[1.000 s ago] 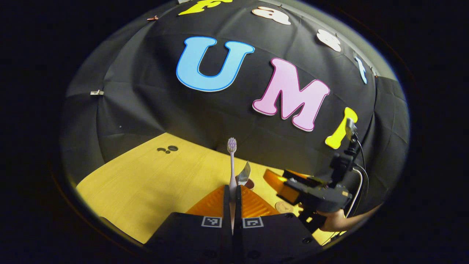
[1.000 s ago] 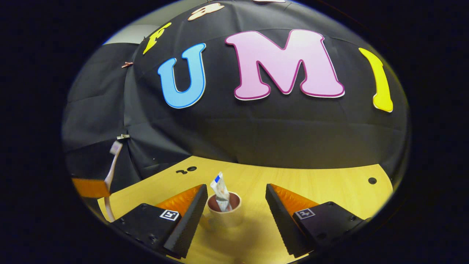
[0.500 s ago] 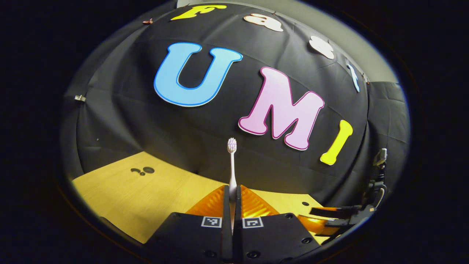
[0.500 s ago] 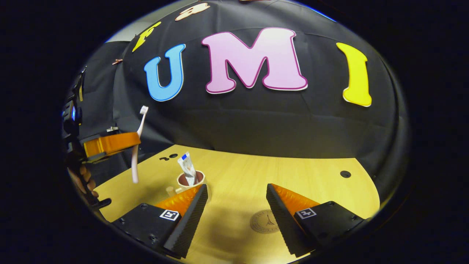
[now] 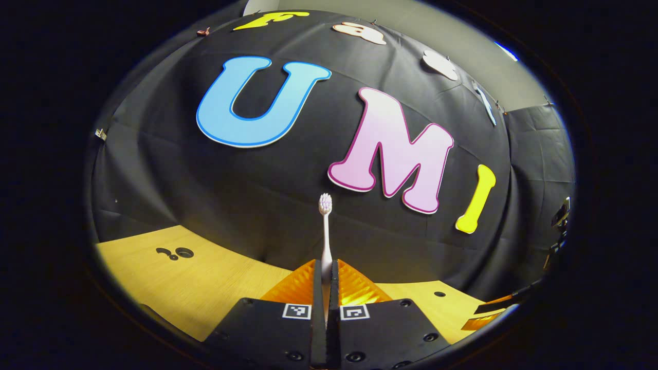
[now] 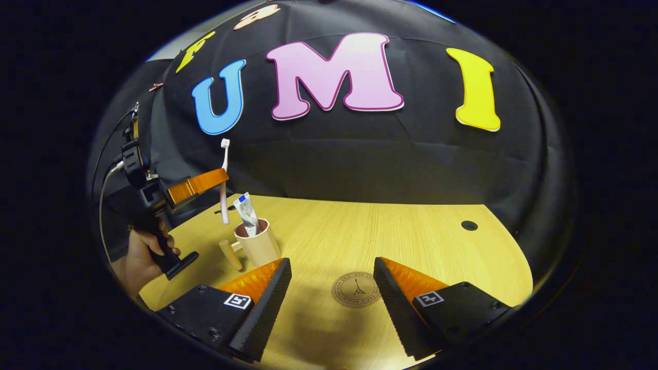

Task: Put the toothbrush and toothpaste on the desktop into the cup, then pick up the cup and place it on the coaster on the desktop.

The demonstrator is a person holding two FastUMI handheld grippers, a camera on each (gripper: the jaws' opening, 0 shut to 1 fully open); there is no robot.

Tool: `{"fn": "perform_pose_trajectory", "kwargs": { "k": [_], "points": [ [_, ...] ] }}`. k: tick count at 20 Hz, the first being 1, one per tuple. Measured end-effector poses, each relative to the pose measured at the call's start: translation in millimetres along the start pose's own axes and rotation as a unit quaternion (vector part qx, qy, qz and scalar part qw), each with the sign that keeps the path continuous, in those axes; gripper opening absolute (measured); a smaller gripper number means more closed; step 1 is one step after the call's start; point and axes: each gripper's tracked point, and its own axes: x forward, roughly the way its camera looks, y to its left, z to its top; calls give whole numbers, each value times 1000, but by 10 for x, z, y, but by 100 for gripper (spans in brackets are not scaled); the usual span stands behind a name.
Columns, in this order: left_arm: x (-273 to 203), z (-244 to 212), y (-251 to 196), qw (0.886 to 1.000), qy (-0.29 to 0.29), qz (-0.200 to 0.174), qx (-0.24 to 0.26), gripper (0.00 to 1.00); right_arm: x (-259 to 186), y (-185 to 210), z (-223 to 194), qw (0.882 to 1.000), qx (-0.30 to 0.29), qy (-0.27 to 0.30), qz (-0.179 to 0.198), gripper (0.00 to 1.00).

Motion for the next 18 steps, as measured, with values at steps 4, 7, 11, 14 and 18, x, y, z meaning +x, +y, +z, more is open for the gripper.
{"fn": "perform_pose_trajectory", "kwargs": {
  "k": [4, 7, 11, 14, 18],
  "points": [
    [121, -143, 43, 1000, -14, -11, 9, 6, 26, -37, -10, 999, -34, -9, -1, 99],
    [148, -233, 148, 1000, -14, -3, 4, 6, 39, -35, -110, 1000, -27, -2, 4, 99],
    [117, -426, 113, 1000, -3, -15, 3, 6, 56, -93, -256, 1000, -10, 13, -2, 99],
    [57, -542, 99, 999, 8, -16, 30, 13, 63, -121, -321, 1000, 4, 19, -7, 99],
    [-42, -552, -3, 998, 19, -32, 52, 52, 48, -155, -312, 1000, 9, 19, -13, 99]
  ]
}}
